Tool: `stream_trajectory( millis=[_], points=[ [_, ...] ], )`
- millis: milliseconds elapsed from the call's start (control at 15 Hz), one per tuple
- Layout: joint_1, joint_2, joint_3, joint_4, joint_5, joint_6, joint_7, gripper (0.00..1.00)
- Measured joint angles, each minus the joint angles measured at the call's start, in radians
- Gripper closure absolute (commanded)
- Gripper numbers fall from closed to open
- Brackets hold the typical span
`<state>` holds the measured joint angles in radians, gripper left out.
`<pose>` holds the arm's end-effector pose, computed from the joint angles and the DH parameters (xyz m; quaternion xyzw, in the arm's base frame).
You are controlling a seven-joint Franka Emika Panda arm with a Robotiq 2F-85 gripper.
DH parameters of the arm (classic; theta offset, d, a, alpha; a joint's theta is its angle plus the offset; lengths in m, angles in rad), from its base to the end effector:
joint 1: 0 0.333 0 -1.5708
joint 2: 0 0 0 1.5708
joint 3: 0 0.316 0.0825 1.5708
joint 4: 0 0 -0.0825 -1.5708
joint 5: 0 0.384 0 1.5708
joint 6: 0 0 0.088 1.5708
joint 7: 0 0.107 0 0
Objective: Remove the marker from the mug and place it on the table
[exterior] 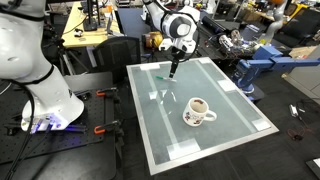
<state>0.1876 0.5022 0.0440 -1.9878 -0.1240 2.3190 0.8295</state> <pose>0.5764 0.1333 0.1949 0.9638 -0.2509 -0.0574 0.0695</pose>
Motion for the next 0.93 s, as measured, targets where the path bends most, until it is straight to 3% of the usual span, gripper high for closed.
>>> stream_trajectory(
  millis=[400,933],
  points=[
    [0.026,-0.084,-0.013,-0.018,-0.001,0.000,0.010,0.00],
    [0.044,-0.300,-0.010,-0.140,-0.058,0.021,0.102,0.00]
  ],
)
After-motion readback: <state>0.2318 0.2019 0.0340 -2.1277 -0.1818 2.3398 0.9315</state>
